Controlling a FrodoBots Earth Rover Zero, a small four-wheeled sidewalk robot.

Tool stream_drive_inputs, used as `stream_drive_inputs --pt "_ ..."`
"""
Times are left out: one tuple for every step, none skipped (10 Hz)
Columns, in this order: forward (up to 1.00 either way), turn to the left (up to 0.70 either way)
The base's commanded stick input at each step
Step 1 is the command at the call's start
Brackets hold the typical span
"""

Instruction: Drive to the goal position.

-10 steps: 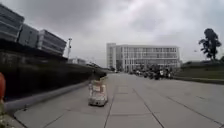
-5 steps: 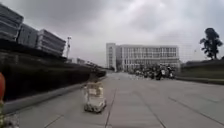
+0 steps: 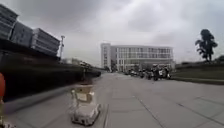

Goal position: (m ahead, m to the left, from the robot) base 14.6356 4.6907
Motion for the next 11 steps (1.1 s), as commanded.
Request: stream_drive_inputs --pt "0.7 -0.35" --pt "0.7 -0.35" --pt "0.7 -0.35" --pt "0.7 -0.35" --pt "0.7 -0.35" --pt "0.7 -0.35" --pt "0.7 -0.35" --pt "0.7 -0.35" --pt "0.44 -0.22" --pt "0.11 -0.05" --pt "0.0 0.0"
